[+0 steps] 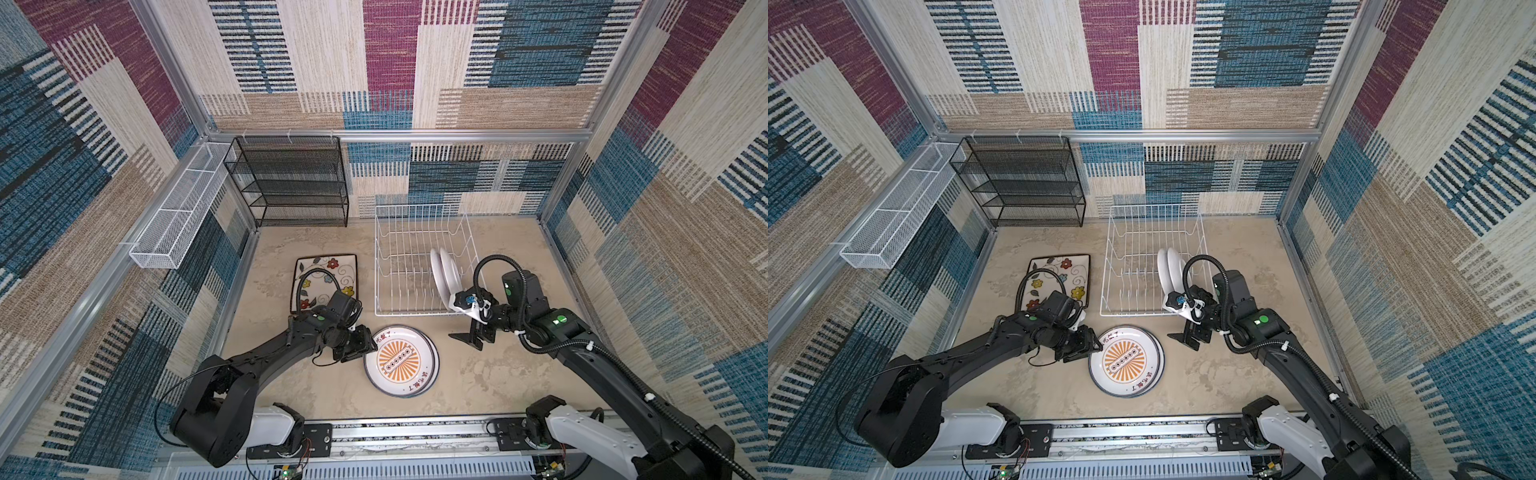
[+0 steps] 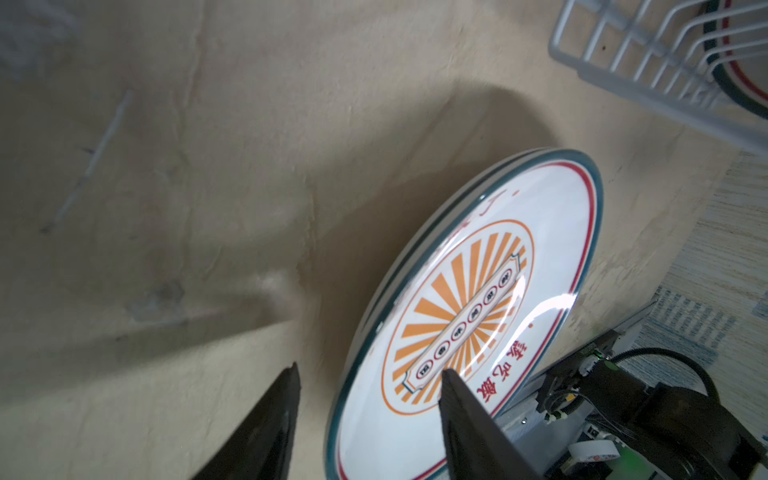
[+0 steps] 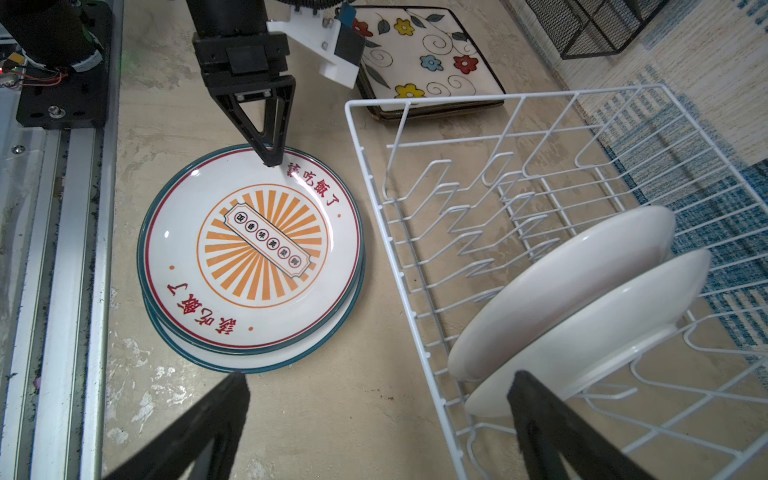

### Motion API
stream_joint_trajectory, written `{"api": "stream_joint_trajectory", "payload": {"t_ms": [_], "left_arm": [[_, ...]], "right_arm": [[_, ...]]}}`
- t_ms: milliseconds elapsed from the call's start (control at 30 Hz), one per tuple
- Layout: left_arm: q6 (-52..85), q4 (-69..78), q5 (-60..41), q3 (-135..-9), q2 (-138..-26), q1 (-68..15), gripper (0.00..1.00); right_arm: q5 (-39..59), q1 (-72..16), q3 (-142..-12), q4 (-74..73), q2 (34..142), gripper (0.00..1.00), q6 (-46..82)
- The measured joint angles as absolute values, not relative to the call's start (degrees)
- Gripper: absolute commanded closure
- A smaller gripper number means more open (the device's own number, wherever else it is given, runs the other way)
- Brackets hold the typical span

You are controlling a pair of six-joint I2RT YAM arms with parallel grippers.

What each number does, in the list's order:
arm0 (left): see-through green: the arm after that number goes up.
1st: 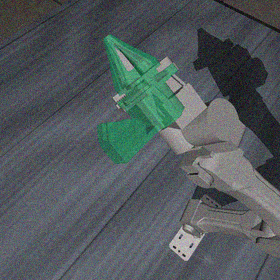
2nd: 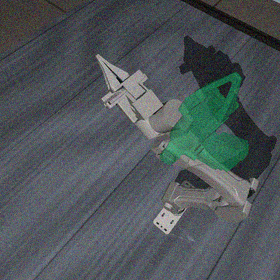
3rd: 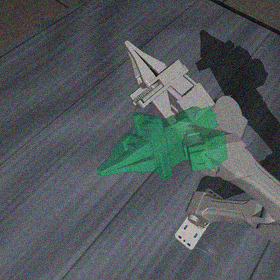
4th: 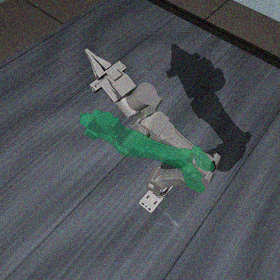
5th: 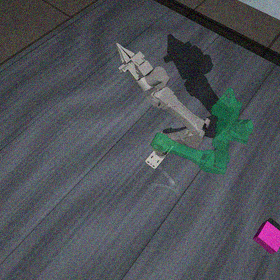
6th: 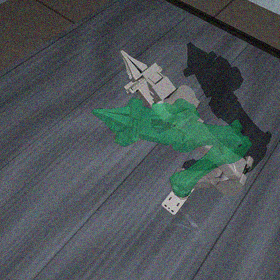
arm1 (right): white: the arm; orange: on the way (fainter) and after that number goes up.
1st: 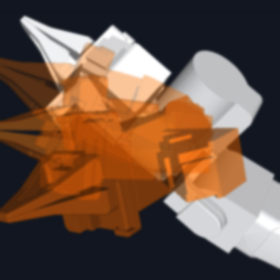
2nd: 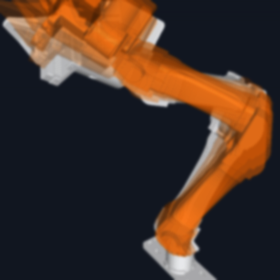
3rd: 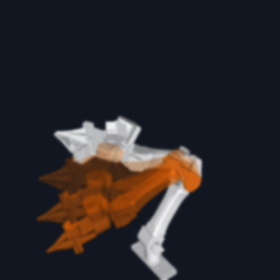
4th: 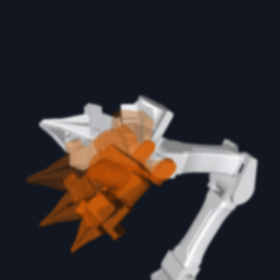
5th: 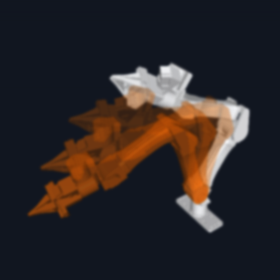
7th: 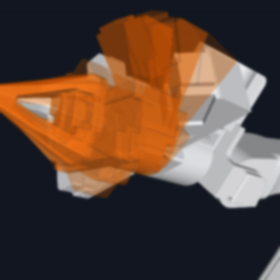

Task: Unload the plates from the dish rack
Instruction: 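Open the left gripper and release the sunburst plate, then move the left gripper back to the dish rack beside the plates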

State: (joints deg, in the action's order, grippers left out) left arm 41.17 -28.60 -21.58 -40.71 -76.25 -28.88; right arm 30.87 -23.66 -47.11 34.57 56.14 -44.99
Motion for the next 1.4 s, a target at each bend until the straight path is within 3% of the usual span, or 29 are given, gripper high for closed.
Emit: {"api": "stream_joint_trajectory", "payload": {"t_ms": [733, 1033, 1400], "left_arm": [[39.4, -37.9, -19.9, -60.8, -70.1, -29.4, 0.37], [36.1, -38.9, -19.2, -77.5, -80.3, -34.1, 0.32], [34.5, -38.9, -17.9, -94.2, -98.2, -39.2, 0.35]], "right_arm": [[27.6, -23.7, -46.1, 30.9, 52.7, 0.0, -40.1], [23.5, -23.7, -46.5, 28.1, 52.1, 0.0, -31.2], [17.5, -22.6, -51.9, 28.8, 56.0, 0.0, -22.1]]}}
